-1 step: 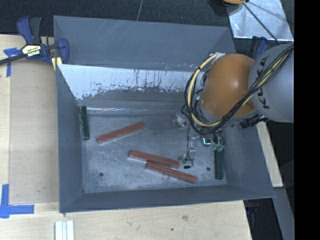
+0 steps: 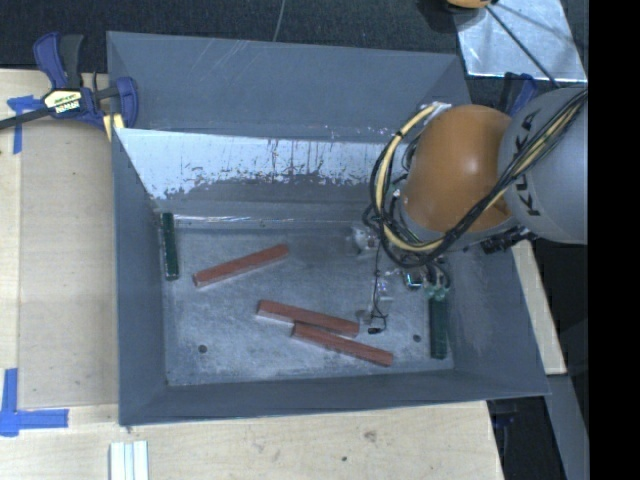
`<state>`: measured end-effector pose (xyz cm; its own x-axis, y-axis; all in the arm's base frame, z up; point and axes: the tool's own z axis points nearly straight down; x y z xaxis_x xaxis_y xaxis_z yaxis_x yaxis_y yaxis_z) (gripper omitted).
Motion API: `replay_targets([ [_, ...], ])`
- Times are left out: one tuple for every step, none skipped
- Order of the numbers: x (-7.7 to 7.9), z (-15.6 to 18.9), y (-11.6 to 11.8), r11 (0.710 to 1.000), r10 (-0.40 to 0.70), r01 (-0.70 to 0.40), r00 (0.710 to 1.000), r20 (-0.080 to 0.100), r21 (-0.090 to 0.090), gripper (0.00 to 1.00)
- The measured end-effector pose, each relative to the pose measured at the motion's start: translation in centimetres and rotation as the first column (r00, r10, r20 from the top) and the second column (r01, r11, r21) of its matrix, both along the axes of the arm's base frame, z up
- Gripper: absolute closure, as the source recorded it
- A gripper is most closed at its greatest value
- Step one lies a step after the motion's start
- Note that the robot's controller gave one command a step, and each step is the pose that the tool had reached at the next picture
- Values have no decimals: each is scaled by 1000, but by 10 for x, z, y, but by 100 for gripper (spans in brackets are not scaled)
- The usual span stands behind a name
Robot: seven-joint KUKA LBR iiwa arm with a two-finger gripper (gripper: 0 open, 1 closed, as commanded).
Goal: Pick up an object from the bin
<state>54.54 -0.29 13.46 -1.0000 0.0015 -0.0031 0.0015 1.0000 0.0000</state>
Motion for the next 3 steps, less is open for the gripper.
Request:
replay_targets([
  [-27, -46, 10, 1000, 6, -6, 1000, 4, 0, 0],
  [-58, -64, 8, 999, -34, 34, 999, 2, 0, 100],
  [-58, -64, 8, 999, -34, 34, 999, 2, 0, 100],
])
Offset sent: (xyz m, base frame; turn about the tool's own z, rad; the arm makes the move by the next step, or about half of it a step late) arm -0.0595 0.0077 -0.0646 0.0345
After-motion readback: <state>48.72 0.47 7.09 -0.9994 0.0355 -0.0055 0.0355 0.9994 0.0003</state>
